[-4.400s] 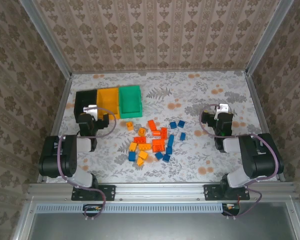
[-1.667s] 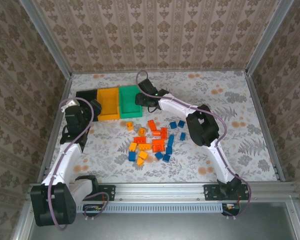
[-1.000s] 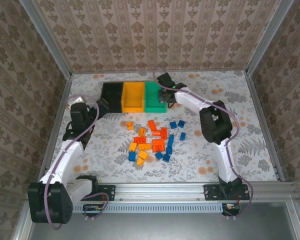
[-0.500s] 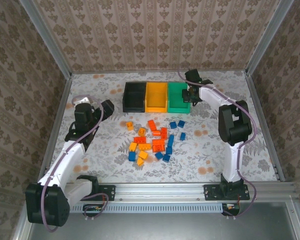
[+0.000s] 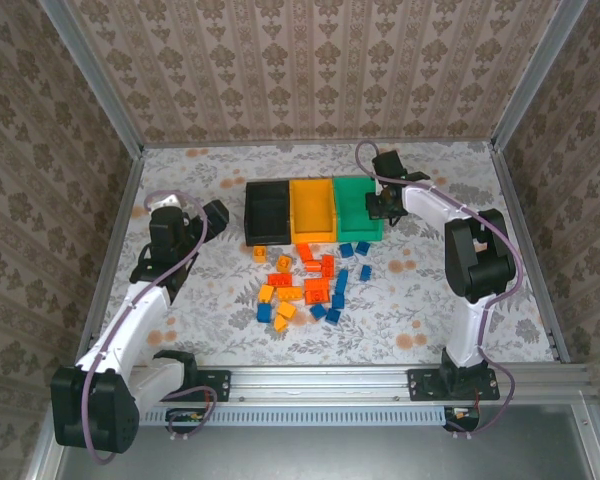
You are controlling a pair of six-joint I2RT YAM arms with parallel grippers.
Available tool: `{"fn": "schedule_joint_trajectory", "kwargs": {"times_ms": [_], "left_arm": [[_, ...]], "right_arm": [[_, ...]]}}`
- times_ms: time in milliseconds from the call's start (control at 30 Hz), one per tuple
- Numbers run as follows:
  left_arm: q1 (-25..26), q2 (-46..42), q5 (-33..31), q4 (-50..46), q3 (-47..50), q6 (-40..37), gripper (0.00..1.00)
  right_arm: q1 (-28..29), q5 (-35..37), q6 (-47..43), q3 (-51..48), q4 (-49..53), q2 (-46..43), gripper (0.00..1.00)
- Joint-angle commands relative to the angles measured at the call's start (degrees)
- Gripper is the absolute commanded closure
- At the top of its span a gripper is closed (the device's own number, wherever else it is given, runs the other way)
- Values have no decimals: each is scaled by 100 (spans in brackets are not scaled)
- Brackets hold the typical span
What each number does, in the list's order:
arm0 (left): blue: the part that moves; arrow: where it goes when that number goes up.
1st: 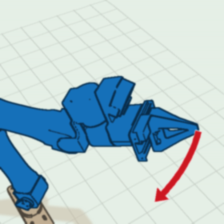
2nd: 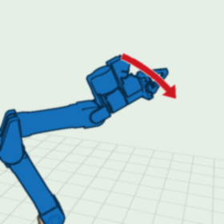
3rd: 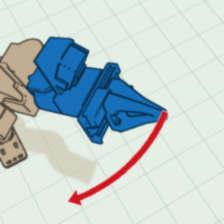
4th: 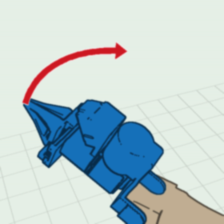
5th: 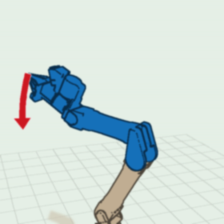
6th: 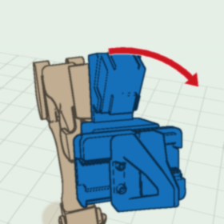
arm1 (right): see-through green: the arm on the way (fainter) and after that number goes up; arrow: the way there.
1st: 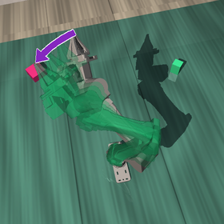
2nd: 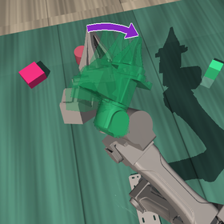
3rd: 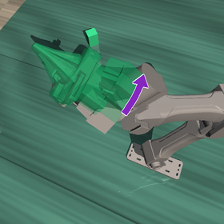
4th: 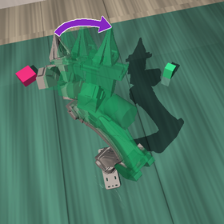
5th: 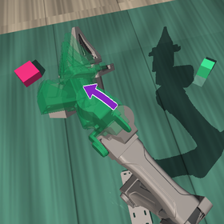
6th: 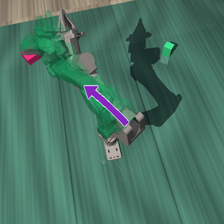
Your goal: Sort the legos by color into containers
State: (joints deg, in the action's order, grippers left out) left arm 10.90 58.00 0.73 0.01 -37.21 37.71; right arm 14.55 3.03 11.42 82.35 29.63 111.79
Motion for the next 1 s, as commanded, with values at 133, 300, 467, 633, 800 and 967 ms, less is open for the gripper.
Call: {"fn": "schedule_joint_trajectory", "kwargs": {"times_ms": [133,300,467,633,800,967], "left_arm": [[27,-96,64,49,72,-86,0],[35,-96,99,39,47,-54,0],[42,-82,108,57,68,-63,0],[62,-35,138,59,76,-80,0],[96,9,201,96,53,-68,0],[225,-32,263,34,-37,-154,0]], "right_arm": [[82,79,287,-18,166,81,99],[59,136,42,475,468,371,100],[61,235,-71,695,570,503,100],[59,278,-2,712,614,499,85],[93,206,185,534,432,141,45],[237,254,881,-133,293,-753,34]]}}
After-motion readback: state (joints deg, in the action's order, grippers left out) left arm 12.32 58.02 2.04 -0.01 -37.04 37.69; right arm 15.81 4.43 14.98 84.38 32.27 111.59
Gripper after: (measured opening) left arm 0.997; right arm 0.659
